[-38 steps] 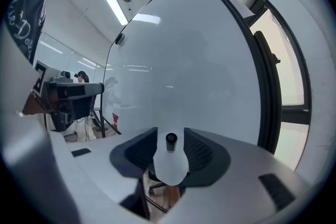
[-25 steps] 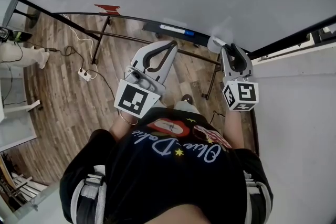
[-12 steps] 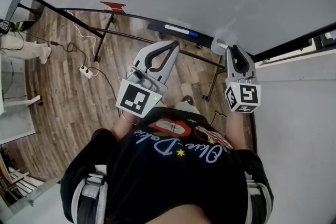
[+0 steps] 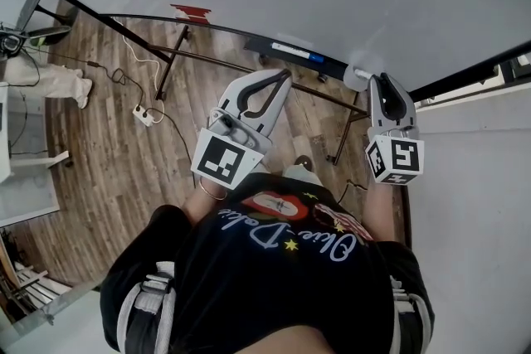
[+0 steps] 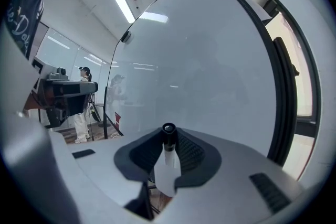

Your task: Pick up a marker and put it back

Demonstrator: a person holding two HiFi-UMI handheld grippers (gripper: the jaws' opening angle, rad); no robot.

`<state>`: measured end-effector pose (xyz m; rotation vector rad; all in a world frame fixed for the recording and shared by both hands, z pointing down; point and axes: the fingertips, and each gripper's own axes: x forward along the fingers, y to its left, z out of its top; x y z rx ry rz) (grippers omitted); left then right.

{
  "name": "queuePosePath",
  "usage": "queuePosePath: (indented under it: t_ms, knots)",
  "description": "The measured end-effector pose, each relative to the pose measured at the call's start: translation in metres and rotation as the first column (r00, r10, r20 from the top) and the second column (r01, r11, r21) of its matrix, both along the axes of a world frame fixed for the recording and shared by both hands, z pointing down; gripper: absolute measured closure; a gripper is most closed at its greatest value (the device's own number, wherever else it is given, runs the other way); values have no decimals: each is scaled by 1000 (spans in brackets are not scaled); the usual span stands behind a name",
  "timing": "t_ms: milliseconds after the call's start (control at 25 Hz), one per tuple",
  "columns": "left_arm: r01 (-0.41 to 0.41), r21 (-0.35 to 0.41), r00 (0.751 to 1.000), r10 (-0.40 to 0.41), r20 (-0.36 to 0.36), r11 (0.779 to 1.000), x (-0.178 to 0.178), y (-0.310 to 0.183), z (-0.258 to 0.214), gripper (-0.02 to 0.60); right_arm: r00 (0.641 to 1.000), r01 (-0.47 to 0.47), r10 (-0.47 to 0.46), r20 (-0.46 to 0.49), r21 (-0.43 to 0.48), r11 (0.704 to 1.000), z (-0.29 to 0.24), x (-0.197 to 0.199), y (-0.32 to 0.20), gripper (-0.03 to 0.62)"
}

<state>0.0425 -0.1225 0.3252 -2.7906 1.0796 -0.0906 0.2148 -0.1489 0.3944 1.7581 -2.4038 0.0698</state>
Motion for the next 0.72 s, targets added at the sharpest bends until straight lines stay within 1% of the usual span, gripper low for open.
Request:
queuePosePath:
  t_ms: [280,440,560,720]
  knots:
    - [6,4,1000,-6,-19,1000,-17,3,-3,578,1000,-17,17,-3,40,999,-21,-7,2,522]
    - [-4,17,1000,5,-25,1000,-26,4,-7,578,999,-36,37,-5,60,998,-35,-9,6,522]
    - [-13,6,999,13,-30,1000,-32,6,-8,578,998,-55,55,2,78,995,-45,-10,12,522]
    - [-29,9,999,29,-33,1000,-36,6,-9,578,997,-77,76,18,95,992,-57,-11,20,522]
